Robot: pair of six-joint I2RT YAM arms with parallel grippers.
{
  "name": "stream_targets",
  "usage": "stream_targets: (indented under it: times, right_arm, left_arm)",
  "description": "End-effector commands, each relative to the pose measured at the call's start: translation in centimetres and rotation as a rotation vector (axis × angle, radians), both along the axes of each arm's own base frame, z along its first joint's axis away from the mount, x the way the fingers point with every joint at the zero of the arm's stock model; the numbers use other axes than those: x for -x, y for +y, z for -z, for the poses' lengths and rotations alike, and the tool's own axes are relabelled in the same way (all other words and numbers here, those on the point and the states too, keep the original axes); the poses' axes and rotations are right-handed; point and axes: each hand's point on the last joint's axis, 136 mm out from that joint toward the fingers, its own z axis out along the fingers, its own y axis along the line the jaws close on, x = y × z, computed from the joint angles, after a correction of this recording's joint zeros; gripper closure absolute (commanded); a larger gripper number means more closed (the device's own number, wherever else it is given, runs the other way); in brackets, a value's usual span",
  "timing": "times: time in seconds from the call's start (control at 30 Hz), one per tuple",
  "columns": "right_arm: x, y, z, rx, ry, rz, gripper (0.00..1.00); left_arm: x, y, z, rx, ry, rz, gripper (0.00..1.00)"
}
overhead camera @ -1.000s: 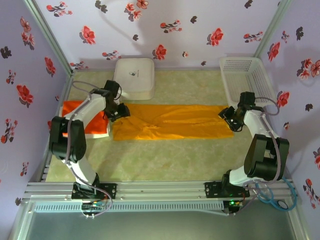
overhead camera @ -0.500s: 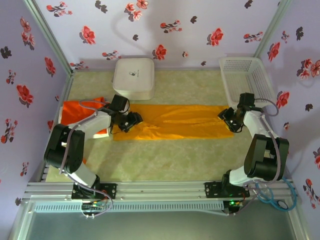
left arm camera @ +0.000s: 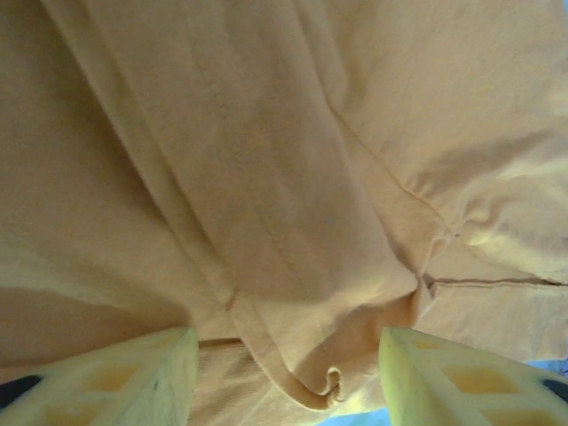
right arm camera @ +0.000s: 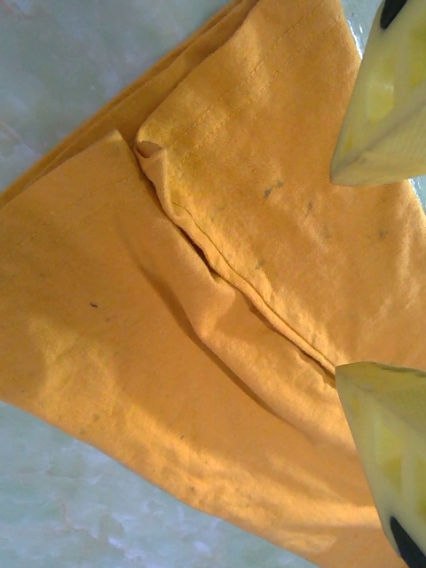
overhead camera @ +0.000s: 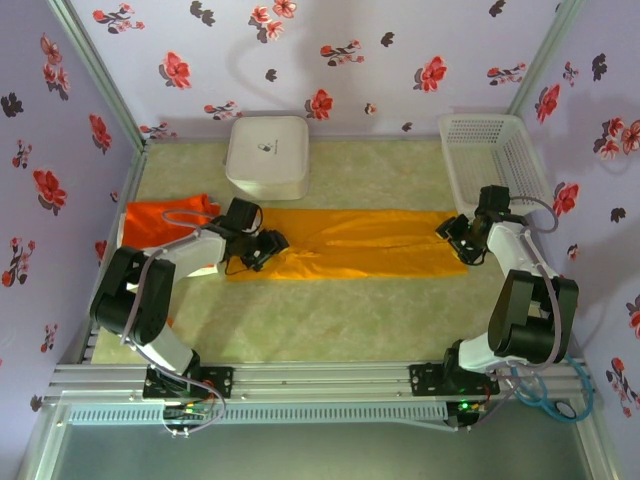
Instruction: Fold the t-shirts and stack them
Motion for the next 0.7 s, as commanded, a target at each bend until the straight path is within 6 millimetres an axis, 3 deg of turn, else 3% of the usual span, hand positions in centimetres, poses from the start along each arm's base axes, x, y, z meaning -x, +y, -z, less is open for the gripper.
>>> stream_targets:
  times: [0.0,0.67]
  right_arm:
    - [-0.2,0.1,-0.3,0.004,-0.015,0.005,0.45]
    - [0.5,0.2,0.2,0.006,0.004,-0.014,0.46]
  left_arm:
    - [0.3,0.3,-0.2,-0.015,-0.013,-0.021,0.44]
    - [-2.6,-1.0,0.3,-0.042,-0.039,0.023,0.44]
